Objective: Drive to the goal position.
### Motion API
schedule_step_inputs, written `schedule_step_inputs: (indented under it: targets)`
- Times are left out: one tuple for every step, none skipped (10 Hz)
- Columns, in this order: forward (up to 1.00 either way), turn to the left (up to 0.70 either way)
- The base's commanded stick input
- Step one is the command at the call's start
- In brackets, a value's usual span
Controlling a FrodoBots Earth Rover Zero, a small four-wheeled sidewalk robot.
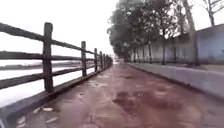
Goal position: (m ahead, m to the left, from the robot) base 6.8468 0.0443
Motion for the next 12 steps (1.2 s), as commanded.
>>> schedule_step_inputs:
  targets:
    - [1.0, 0.0]
    - [1.0, -0.12]
    - [1.0, -0.35]
    - [1.0, -0.39]
    - [1.0, -0.27]
    - [1.0, -0.13]
    - [1.0, 0.0]
    - [1.0, 0.0]
    - [1.0, 0.0]
    - [1.0, 0.0]
    - [1.0, 0.0]
    - [1.0, 0.0]
